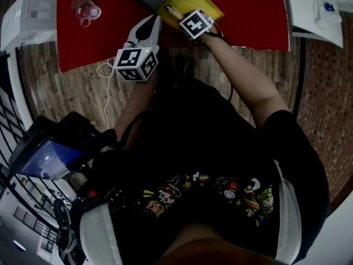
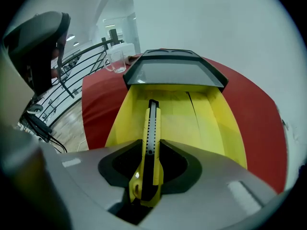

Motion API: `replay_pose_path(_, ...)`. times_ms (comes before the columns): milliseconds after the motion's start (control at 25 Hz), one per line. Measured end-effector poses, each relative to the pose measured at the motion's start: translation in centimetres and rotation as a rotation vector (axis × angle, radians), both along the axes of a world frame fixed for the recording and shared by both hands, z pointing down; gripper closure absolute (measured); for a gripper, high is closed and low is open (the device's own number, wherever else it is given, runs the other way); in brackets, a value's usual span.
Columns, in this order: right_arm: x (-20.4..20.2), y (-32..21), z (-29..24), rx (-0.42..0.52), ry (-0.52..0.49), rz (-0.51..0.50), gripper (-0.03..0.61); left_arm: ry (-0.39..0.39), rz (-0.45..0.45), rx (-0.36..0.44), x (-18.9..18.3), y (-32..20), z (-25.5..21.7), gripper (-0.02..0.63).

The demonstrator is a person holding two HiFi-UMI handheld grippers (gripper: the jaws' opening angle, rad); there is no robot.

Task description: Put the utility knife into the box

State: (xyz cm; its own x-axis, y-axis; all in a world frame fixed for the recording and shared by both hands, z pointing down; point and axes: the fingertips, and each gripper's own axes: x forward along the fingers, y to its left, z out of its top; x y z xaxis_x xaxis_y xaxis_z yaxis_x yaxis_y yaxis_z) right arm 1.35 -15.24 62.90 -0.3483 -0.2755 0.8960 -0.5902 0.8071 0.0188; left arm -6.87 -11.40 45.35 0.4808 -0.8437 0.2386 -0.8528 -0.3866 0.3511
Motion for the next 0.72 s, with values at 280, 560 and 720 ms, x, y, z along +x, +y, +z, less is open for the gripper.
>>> replay_pose_path(280, 0.17, 0.19, 0.48, -0.002, 0.016, -0.007, 0.439, -0.001, -0.006, -0.002, -0.27, 0.08, 0.08, 0.614)
replay_pose_path(560, 0.34, 0.42, 0.42, 0.009, 0.019, -0.006, 0.437, -0.004, -0.004, -0.002, -0.38, 0.15, 0.10, 0.614)
replay_pose_path(720, 0.19, 0.12, 0.06, 0.030, 0.002, 0.017, 0.434, -0.021, -0.014, -0.026, -0.50, -0.24, 0.87, 0.614)
